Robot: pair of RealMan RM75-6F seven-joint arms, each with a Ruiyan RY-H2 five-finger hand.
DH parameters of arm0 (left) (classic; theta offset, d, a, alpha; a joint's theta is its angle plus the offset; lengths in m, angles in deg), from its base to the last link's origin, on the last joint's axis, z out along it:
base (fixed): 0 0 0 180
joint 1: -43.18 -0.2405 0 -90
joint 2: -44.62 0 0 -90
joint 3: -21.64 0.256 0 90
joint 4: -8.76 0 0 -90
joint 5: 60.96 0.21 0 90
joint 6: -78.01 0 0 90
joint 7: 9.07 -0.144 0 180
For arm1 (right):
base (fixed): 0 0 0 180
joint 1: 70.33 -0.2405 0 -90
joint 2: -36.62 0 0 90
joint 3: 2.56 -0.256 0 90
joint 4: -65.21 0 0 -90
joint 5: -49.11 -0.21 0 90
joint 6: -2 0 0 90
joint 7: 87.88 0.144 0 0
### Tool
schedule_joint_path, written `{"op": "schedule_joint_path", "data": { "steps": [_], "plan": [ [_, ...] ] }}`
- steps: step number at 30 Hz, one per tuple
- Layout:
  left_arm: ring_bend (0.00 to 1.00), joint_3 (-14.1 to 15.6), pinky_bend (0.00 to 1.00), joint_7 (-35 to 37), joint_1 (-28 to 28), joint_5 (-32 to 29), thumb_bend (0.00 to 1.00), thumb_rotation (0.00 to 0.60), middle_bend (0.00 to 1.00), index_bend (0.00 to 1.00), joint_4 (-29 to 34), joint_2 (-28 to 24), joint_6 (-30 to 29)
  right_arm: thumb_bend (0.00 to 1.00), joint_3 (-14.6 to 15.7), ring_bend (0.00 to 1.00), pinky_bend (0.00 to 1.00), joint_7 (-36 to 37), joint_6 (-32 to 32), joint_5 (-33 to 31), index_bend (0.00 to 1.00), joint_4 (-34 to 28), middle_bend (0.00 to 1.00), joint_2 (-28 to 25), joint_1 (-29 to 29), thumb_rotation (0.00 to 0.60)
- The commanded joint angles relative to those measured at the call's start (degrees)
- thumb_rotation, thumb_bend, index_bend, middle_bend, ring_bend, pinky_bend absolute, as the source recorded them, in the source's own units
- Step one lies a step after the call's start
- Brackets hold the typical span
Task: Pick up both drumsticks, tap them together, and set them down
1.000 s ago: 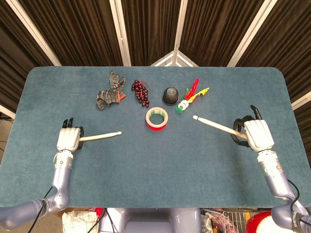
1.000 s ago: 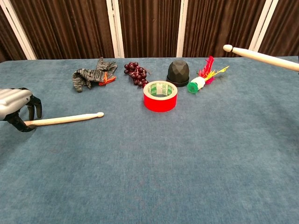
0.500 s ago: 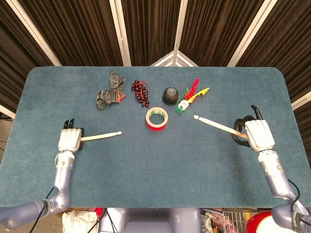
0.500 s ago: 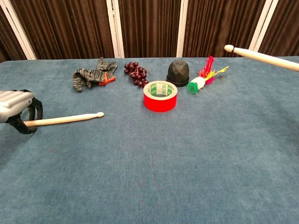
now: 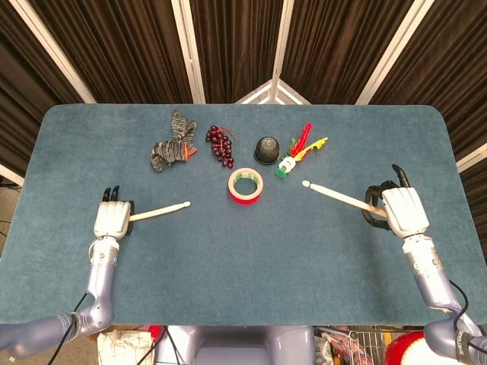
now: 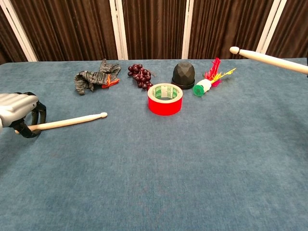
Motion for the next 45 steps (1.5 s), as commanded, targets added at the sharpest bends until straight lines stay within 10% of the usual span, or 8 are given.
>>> {"op": "schedule_joint_path", "data": {
  "steps": [1, 45],
  "plan": [
    [0.03, -0.11, 0.00, -0.56, 0.07, -0.24, 0.51, 0.600, 0.51, 0.51, -0.04, 0.27, -0.29, 0.46, 0.03, 0.41, 0.02, -0.10, -0.02, -0.07, 0.77, 0.00, 0.63, 0.03, 0.05, 0.600],
    [0.08, -0.04, 0.00, 1.24, -2.12, 7.08, 0.58, 0.600, 0.58, 0.58, -0.85, -0.11, -6.73, 0.46, -0.79, 0.41, 0.02, -1.37, -0.45, -1.22, 0.77, -0.56, 0.63, -0.42, -0.12, 0.600]
  ]
}}
